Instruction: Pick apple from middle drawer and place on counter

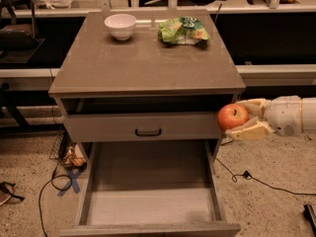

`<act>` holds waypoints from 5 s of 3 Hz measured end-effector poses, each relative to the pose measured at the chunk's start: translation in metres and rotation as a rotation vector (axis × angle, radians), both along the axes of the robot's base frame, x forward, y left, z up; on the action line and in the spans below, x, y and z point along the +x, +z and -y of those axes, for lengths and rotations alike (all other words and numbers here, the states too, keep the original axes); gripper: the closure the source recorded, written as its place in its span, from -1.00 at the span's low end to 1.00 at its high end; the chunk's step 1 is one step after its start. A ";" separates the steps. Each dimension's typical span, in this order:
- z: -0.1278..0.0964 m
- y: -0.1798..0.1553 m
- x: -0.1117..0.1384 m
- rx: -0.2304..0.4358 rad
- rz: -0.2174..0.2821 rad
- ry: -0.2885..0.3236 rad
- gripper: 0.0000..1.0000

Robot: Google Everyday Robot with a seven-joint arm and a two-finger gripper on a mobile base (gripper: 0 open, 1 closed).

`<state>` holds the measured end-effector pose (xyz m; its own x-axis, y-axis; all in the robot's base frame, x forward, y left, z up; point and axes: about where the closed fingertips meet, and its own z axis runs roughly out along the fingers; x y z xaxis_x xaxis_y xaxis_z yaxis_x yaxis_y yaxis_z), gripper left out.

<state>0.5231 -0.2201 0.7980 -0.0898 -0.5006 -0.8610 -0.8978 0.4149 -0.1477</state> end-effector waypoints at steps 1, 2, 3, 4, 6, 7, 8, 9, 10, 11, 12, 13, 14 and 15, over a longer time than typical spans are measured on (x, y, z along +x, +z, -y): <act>-0.001 0.003 0.004 0.002 0.006 -0.006 1.00; -0.003 0.014 0.015 0.007 0.023 -0.024 1.00; 0.004 0.058 0.041 0.008 0.059 -0.100 1.00; 0.011 0.104 0.086 0.033 0.061 -0.208 1.00; -0.004 0.122 0.155 0.072 0.006 -0.252 1.00; -0.014 0.112 0.201 0.051 -0.037 -0.265 1.00; -0.020 0.101 0.223 0.046 -0.062 -0.268 1.00; -0.028 0.084 0.239 0.029 -0.100 -0.262 1.00; -0.036 0.068 0.248 0.008 -0.134 -0.254 1.00; -0.041 0.055 0.254 -0.010 -0.160 -0.250 1.00; -0.043 0.045 0.258 -0.051 -0.184 -0.254 0.65; -0.045 0.037 0.259 -0.080 -0.201 -0.257 0.18; -0.045 0.033 0.259 -0.096 -0.210 -0.255 -0.28; -0.042 0.030 0.256 -0.103 -0.215 -0.251 -0.91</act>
Offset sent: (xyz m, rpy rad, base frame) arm 0.0270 -0.0004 0.0274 0.0107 -0.0462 -0.0569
